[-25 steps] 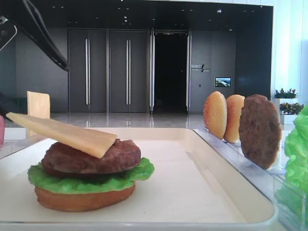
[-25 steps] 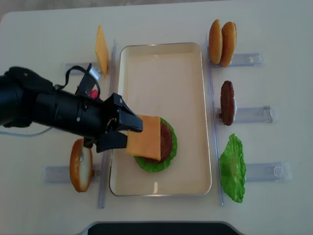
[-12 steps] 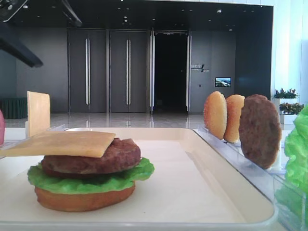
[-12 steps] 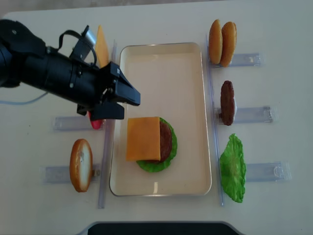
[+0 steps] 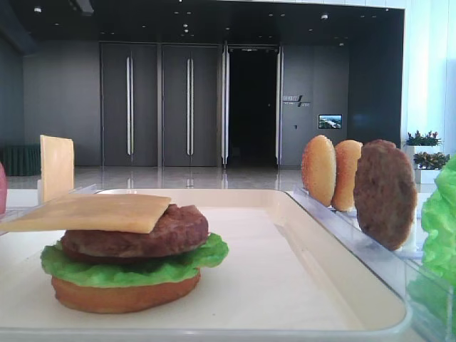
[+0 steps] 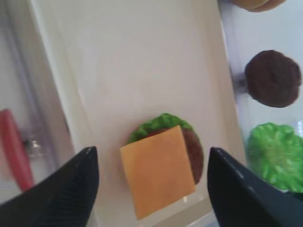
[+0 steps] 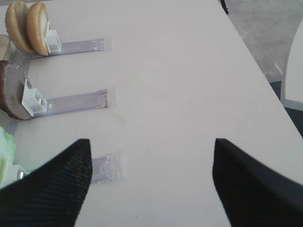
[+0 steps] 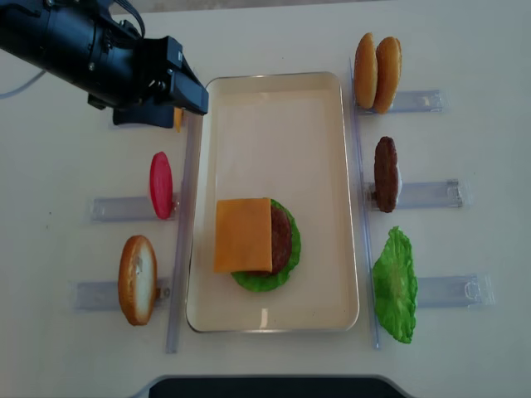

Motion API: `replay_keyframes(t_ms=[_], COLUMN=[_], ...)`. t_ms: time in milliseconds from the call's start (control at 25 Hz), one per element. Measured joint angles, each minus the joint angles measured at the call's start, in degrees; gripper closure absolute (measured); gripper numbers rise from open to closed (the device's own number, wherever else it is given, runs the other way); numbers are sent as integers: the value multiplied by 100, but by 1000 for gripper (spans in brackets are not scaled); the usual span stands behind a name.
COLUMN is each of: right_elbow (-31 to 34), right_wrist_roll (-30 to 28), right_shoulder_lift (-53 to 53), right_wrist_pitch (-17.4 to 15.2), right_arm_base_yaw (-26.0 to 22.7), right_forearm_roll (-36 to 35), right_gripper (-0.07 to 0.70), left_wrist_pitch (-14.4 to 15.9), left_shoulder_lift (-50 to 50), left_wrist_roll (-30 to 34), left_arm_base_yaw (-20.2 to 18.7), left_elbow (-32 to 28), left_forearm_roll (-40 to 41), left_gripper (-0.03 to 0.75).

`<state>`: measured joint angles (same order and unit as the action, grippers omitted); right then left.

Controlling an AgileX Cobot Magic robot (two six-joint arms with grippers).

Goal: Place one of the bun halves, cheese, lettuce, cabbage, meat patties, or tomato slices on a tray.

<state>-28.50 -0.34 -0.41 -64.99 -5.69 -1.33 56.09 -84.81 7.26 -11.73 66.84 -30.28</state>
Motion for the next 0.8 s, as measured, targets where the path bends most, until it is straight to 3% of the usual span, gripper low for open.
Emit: replay_keyframes(t_ms=[360,600,800], right_elbow=[0,0,0], right_wrist_roll=[0,0,0], right_shoulder_lift=[0,0,0], right_wrist_pitch=[0,0,0], right_arm_base_yaw=[0,0,0], right_forearm_roll=[0,0,0], right_gripper=[97,97,97], left_wrist_pitch=[175,386,720], left_shoulder_lift=[0,0,0], left_wrist_roll=[-726,-1666,-1938], left_arm_base_yaw=[0,5,463], left_elbow=[35,35,67], left_forearm_roll=[1942,3416,4030], left_gripper=[171,185,246])
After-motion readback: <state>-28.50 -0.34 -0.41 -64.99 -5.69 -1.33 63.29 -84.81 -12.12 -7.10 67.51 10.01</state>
